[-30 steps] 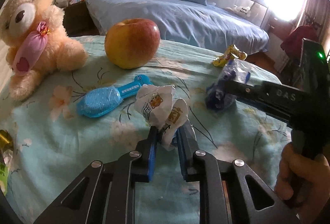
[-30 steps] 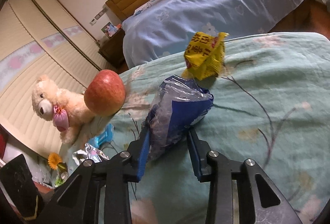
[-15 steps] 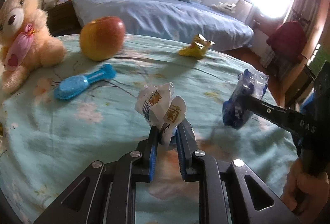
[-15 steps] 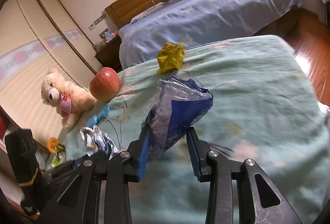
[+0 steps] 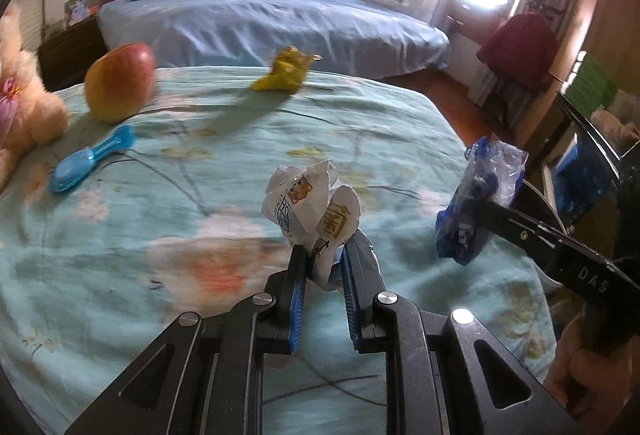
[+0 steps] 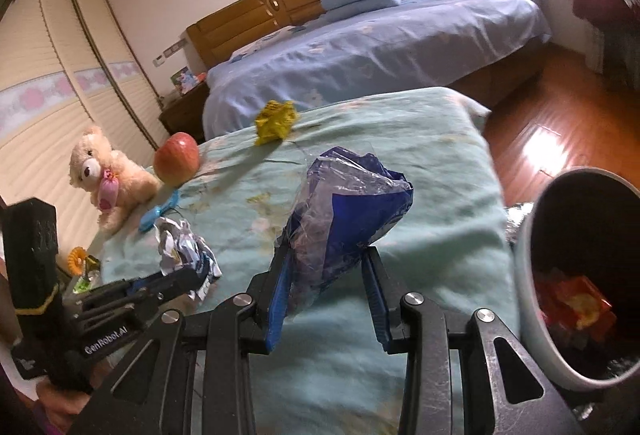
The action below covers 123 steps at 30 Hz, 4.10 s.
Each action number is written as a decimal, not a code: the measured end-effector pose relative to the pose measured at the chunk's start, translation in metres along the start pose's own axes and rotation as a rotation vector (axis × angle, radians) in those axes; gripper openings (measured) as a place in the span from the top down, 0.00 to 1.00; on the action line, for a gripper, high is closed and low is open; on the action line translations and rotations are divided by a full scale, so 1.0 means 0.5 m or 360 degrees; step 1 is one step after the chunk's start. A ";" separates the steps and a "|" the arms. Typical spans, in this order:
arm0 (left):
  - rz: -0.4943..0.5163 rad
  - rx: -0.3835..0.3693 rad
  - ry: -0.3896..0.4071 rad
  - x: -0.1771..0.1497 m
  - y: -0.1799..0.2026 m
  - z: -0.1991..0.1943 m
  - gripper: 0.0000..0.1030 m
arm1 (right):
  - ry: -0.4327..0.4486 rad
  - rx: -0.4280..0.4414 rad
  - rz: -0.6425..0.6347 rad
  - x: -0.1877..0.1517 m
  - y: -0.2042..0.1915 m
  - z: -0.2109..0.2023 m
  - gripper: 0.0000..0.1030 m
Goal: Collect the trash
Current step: 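Carry the plastic bag and paper wrapper over the bin with both tools, then open both tools over the bin to drop the plastic bag and wrapper, then grasp the yellow snack bag with the right tool while the left grasps the blue brush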
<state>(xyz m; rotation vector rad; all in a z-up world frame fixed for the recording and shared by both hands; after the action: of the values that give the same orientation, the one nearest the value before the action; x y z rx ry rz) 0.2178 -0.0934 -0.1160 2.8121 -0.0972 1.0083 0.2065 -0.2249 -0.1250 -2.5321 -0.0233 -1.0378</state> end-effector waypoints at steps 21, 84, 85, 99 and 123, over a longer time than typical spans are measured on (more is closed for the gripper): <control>0.0179 -0.0150 -0.0015 -0.003 0.165 -0.008 0.84 | 0.0129 -0.0222 0.0043 -0.024 0.116 -0.127 0.65; 0.0496 -0.0306 -0.0101 0.028 0.477 0.106 0.83 | 0.0027 -0.0524 0.0224 -0.021 0.377 -0.223 0.59; 0.0499 -0.0306 -0.0102 0.028 0.479 0.107 0.82 | 0.0025 -0.0526 0.0224 -0.021 0.378 -0.224 0.59; 0.0528 -0.0301 -0.0049 0.033 0.486 0.093 0.44 | 0.0033 -0.0552 0.0241 -0.015 0.389 -0.235 0.41; 0.0206 -0.0062 -0.0014 -0.012 0.189 0.015 0.44 | 0.0095 -0.0270 0.0143 0.008 0.202 -0.148 0.18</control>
<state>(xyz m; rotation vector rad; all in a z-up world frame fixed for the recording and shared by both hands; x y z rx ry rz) 0.2075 -0.1878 -0.1142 2.8054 -0.3005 1.0088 0.1766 -0.3458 -0.1109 -2.6235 0.2015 -1.1214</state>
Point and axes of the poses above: each gripper's, at about its wrist camera, not at the fingertips, and z roughly the way its jaws point, y to its right, x to its top, the point moved 10 cm from there along z, roughly the way its jaws point, and after that the axes turned 8 degrees about x, right-handed, at the moved point
